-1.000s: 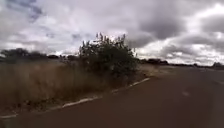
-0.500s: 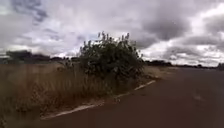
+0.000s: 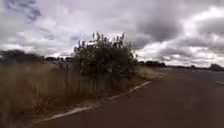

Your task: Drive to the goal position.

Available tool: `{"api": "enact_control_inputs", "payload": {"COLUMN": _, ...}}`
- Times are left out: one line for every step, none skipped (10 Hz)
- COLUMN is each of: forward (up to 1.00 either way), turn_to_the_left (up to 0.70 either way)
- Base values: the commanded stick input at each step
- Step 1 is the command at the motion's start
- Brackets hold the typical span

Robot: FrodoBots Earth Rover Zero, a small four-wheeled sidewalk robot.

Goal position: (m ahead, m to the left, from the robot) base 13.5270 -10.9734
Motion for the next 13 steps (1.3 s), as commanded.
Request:
{"api": "enact_control_inputs", "payload": {"forward": 0.0, "turn_to_the_left": -0.85}}
{"api": "enact_control_inputs", "payload": {"forward": 0.0, "turn_to_the_left": -0.85}}
{"api": "enact_control_inputs", "payload": {"forward": 0.0, "turn_to_the_left": -0.85}}
{"api": "enact_control_inputs", "payload": {"forward": 0.0, "turn_to_the_left": -0.85}}
{"api": "enact_control_inputs", "payload": {"forward": 0.0, "turn_to_the_left": -0.85}}
{"api": "enact_control_inputs", "payload": {"forward": 0.0, "turn_to_the_left": -0.85}}
{"api": "enact_control_inputs", "payload": {"forward": 0.0, "turn_to_the_left": -0.85}}
{"api": "enact_control_inputs", "payload": {"forward": 0.0, "turn_to_the_left": -0.85}}
{"api": "enact_control_inputs", "payload": {"forward": 0.0, "turn_to_the_left": -0.85}}
{"api": "enact_control_inputs", "payload": {"forward": 0.0, "turn_to_the_left": -0.85}}
{"api": "enact_control_inputs", "payload": {"forward": 0.0, "turn_to_the_left": -0.85}}
{"api": "enact_control_inputs", "payload": {"forward": 0.0, "turn_to_the_left": -0.85}}
{"api": "enact_control_inputs", "payload": {"forward": 0.0, "turn_to_the_left": -0.85}}
